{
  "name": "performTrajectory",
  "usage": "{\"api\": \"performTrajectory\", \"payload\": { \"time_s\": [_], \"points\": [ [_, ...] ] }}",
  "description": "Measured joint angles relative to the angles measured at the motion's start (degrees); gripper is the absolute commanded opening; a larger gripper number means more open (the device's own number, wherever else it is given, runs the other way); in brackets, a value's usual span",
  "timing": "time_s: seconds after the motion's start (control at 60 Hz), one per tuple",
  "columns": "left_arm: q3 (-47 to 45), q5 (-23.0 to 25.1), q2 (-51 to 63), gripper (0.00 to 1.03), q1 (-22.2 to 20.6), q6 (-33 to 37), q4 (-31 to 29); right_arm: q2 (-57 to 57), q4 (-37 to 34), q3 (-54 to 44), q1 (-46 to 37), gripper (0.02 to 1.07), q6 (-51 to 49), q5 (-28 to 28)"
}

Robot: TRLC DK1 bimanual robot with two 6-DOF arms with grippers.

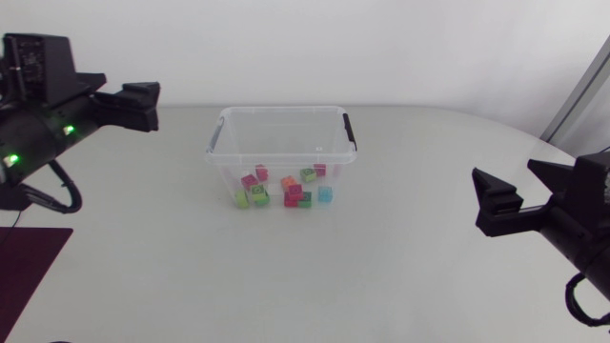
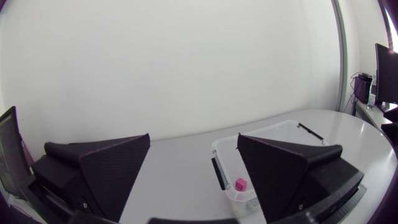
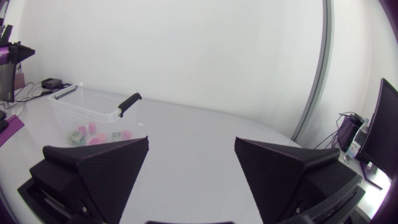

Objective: Pick up the duplo bricks and place them in the container

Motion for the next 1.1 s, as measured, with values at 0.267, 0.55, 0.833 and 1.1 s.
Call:
{"api": "performTrajectory", "payload": {
  "time_s": [0.267, 0.55, 0.833, 1.1],
  "points": [
    [-11.4, -0.2, -19.1, 0.98, 3.3, 1.5, -0.7, -8.5, 0.6, -3.6, -3.3, 1.02, -3.1, 0.0],
    [-20.3, 1.6, -30.9, 0.98, 5.9, 1.4, -1.9, -15.0, 1.4, -9.0, -6.4, 1.02, -3.9, -2.1],
    [-30.6, 5.7, -41.6, 0.98, 9.6, -1.6, -3.5, -20.1, 3.2, -15.0, -10.1, 1.02, -0.6, -6.6],
    [-40.4, 9.4, -51.8, 0.97, 13.2, -5.2, -5.6, -24.8, 4.8, -20.6, -13.6, 1.02, 3.1, -10.8]
  ]
}}
